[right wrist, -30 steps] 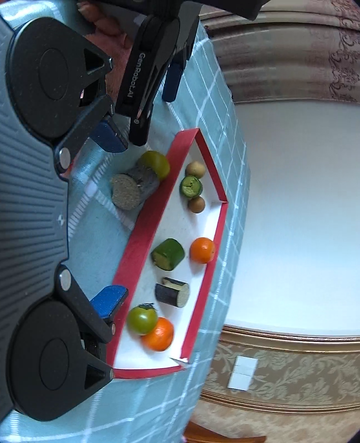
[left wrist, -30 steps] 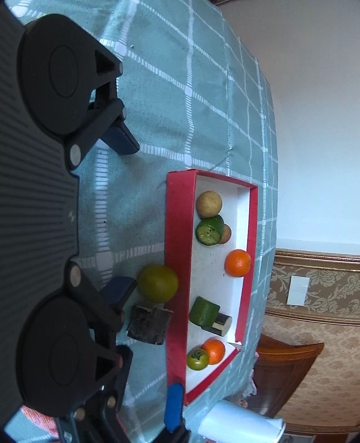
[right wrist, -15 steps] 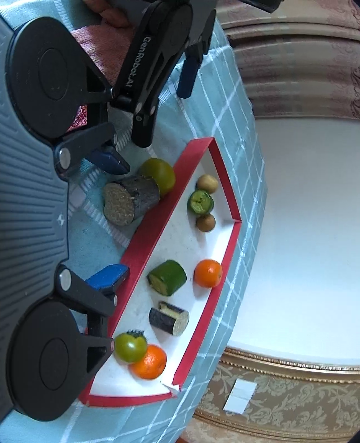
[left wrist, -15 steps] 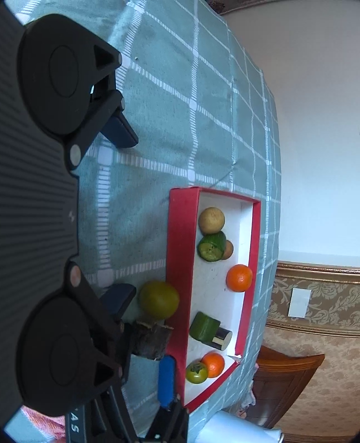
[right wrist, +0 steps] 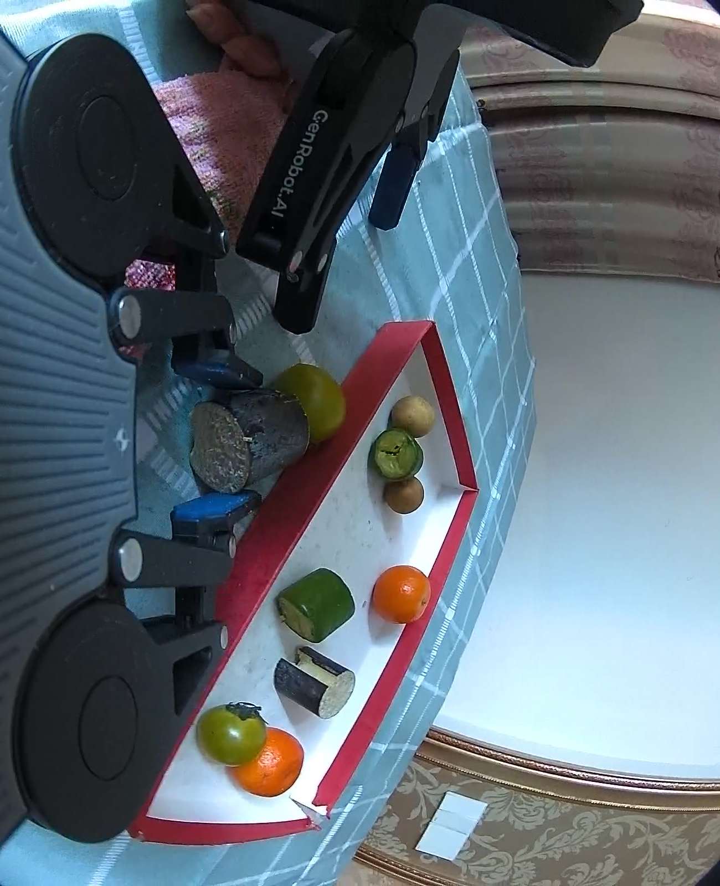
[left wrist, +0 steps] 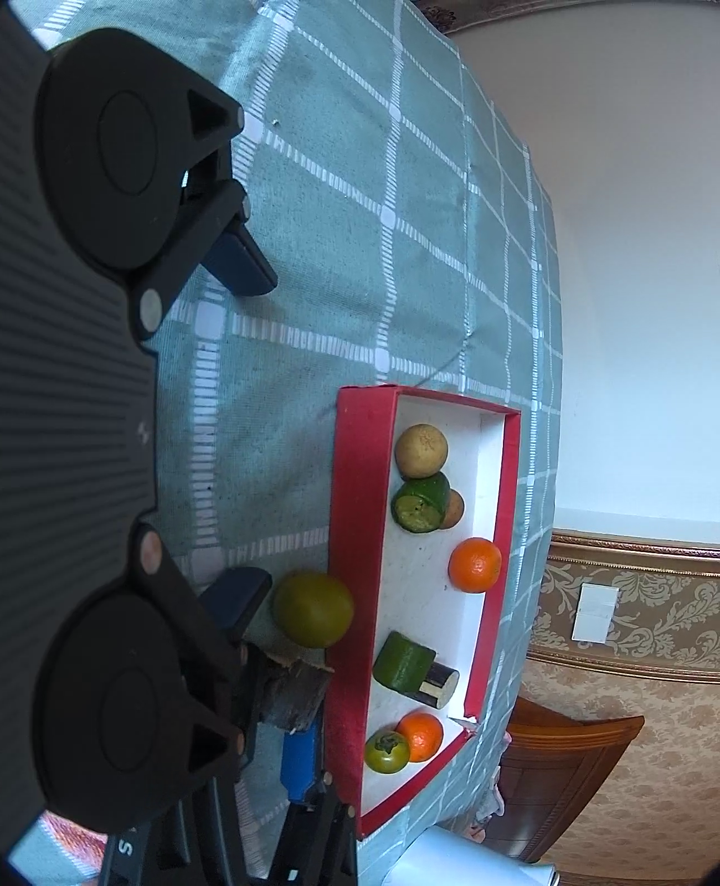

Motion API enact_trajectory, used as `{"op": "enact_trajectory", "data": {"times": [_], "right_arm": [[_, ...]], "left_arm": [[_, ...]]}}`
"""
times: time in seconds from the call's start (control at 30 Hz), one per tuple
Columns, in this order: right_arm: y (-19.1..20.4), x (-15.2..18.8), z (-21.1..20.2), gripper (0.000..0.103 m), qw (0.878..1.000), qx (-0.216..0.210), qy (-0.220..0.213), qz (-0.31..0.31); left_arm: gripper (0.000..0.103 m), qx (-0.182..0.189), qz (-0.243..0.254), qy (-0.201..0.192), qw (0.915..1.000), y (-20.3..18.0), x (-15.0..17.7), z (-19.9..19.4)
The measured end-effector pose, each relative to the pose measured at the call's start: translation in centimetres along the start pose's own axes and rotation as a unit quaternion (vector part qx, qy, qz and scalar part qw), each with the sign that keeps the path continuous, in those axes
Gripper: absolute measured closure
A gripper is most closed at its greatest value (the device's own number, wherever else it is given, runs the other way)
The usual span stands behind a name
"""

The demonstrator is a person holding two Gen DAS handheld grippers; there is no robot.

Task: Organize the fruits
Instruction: 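Carry the eggplant chunk into the red tray with the right gripper and release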

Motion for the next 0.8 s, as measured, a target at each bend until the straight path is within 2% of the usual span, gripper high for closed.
{"op": "enact_trajectory", "data": {"times": [0.47, 0.63, 0.8], "right_arm": [[-1.0, 1.1, -3.2, 0.064, 0.997, 0.051, -0.033, 0.039], [-3.1, 0.7, -5.4, 0.064, 0.992, 0.072, -0.066, 0.080], [-5.9, -0.7, -6.4, 0.064, 0.984, 0.116, -0.092, 0.101]], "left_arm": [[0.000, -0.004, 0.005, 0.003, 1.0000, -0.2, 0.0, 0.0], [0.000, -0.006, 0.008, 0.004, 0.9999, -0.2, 0.0, 0.1], [0.000, -0.009, 0.012, 0.006, 0.9999, -0.3, 0.0, 0.1]]}}
Point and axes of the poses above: each gripper's, at about its wrist camera, not at the fingertips, and z roughly the way its jaws point, y to its left, x to its underside, the point moved 7 cm from there along z, roughly the way its jaws point, and after that the axes turned 4 degrees about z, right-handed, at the moved point
